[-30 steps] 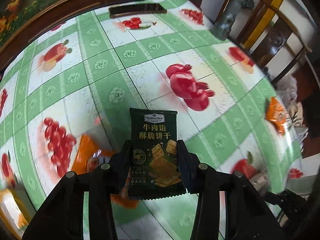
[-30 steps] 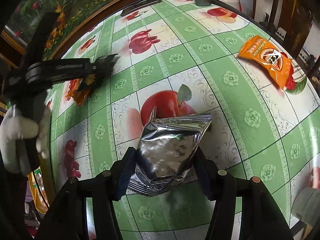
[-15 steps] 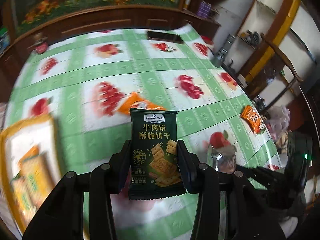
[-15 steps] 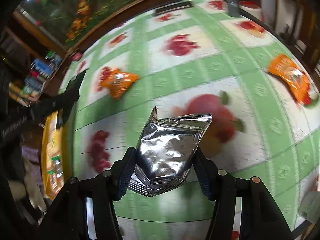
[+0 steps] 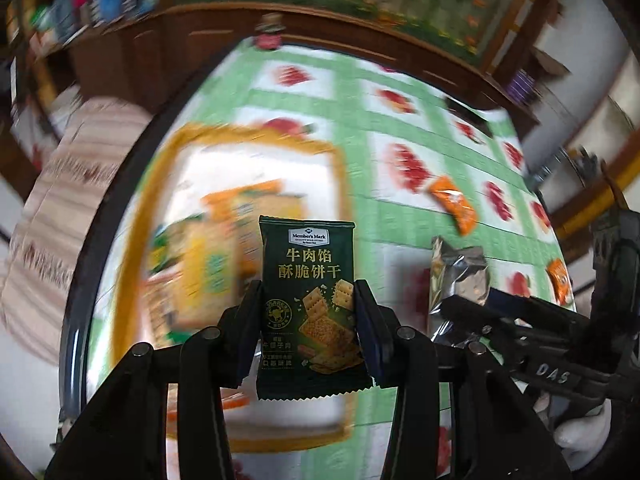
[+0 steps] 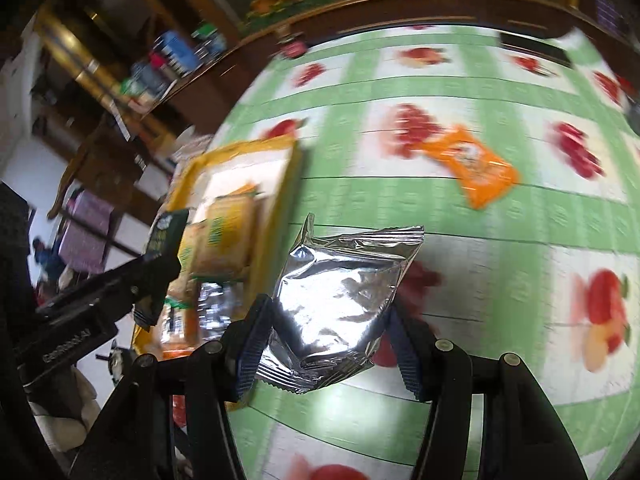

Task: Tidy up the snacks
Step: 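Carry both bags over the white tray and open both grippers to drop them, then move both grippers back over the orange packets on the tablecloth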

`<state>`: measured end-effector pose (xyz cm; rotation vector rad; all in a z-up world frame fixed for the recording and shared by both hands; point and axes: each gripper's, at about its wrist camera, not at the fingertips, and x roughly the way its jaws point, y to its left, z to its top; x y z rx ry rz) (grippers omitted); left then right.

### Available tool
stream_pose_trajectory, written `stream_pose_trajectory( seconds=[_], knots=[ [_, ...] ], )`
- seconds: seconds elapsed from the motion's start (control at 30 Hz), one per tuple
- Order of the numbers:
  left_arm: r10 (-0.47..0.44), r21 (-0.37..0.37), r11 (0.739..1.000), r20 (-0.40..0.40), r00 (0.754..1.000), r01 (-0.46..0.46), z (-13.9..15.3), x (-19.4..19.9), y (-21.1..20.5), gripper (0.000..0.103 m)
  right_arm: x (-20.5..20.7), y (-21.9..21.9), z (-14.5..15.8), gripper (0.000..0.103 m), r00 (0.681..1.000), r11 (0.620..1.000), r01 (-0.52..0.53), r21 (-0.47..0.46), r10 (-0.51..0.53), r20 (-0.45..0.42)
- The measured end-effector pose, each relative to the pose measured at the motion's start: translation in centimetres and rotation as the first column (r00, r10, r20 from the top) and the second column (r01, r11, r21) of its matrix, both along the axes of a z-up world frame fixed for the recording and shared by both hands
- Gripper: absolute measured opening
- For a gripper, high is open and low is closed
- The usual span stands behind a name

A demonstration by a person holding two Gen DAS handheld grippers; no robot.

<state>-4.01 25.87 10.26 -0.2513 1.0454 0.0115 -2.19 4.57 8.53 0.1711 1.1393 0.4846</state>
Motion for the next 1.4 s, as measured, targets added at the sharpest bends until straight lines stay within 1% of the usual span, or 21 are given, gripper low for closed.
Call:
stream_pose_trajectory(
  seconds=[0.07, 0.17, 0.33, 0.4, 0.53, 0.6, 0.83, 1.03, 1.17, 1.23, 1.27, 1.3, 1.37, 1.4],
  knots=[
    [0.033, -0.013, 0.999, -0.02, 0.999, -0.034, -0.9, -0.7, 1.6, 0.042, 0.2, 1.8, -0.2, 0.058, 0.999, 0.999, -0.037, -0.002, 0.037, -0.002],
    [0.055, -0.031, 0.998, -0.051, 0.997, -0.057, -2.2, -1.1, 2.9, 0.042, 0.7, 4.5, -0.5, 0.058, 0.996, 0.996, -0.087, -0.006, 0.087, -0.006],
    [0.049, -0.044, 0.998, -0.097, 0.994, -0.053, -3.7, -1.4, 3.9, 0.042, 2.0, 8.9, -1.1, 0.058, 0.99, 0.989, -0.143, -0.023, 0.143, -0.005],
    [0.049, -0.053, 0.997, -0.103, 0.993, -0.055, -3.9, -1.6, 4.4, 0.042, 2.4, 10.4, -1.3, 0.058, 0.988, 0.987, -0.157, -0.028, 0.157, -0.004],
    [0.051, -0.085, 0.995, -0.105, 0.993, -0.06, -3.5, -1.6, 5.5, 0.045, 3.1, 12.6, -1.6, 0.058, 0.985, 0.984, -0.172, -0.039, 0.172, 0.003],
    [0.053, -0.094, 0.994, -0.095, 0.994, -0.062, -3.1, -1.7, 6.0, 0.05, 3.4, 13.3, -1.6, 0.058, 0.985, 0.984, -0.172, -0.04, 0.173, 0.006],
    [0.054, -0.125, 0.99, -0.08, 0.995, -0.064, -2.3, -1.7, 6.5, 0.051, 4.8, 14.9, -1.7, 0.061, 0.984, 0.984, -0.176, -0.017, 0.176, 0.009],
    [0.044, -0.148, 0.987, -0.083, 0.996, -0.056, -2.1, -1.3, 6.1, 0.051, 4.7, 13.5, -0.7, 0.062, 0.99, 0.99, -0.14, -0.001, 0.14, 0.022],
    [0.024, -0.168, 0.985, -0.069, 0.997, -0.035, -1.4, -1.1, 5.2, 0.051, 4.8, 11.1, -0.3, 0.062, 0.996, 0.996, -0.088, 0.008, 0.087, 0.023],
    [0.01, -0.174, 0.984, -0.057, 0.998, -0.02, -1.0, -1.2, 4.7, 0.051, 5.1, 9.2, -0.2, 0.063, 0.998, 0.999, -0.053, -0.003, 0.053, 0.032],
    [0.004, -0.178, 0.984, -0.053, 0.999, -0.013, -0.8, -1.2, 4.5, 0.052, 5.4, 8.2, -0.2, 0.065, 0.999, 0.999, -0.033, -0.015, 0.033, 0.038],
    [-0.006, -0.184, 0.983, -0.049, 0.999, -0.003, -0.6, -1.3, 4.2, 0.055, 5.8, 6.6, -0.3, 0.066, 0.999, 0.999, 0.001, -0.035, 0.0, 0.045],
    [-0.019, -0.188, 0.982, -0.044, 0.999, 0.011, -0.5, -1.5, 3.9, 0.056, 6.7, 3.8, -0.7, 0.066, 0.996, 0.995, 0.074, -0.07, -0.071, 0.047],
    [-0.03, -0.19, 0.982, -0.044, 0.999, 0.021, -0.5, -1.6, 3.6, 0.056, 7.3, 1.7, -1.1, 0.066, 0.992, 0.988, 0.126, -0.087, -0.123, 0.039]
  ],
)
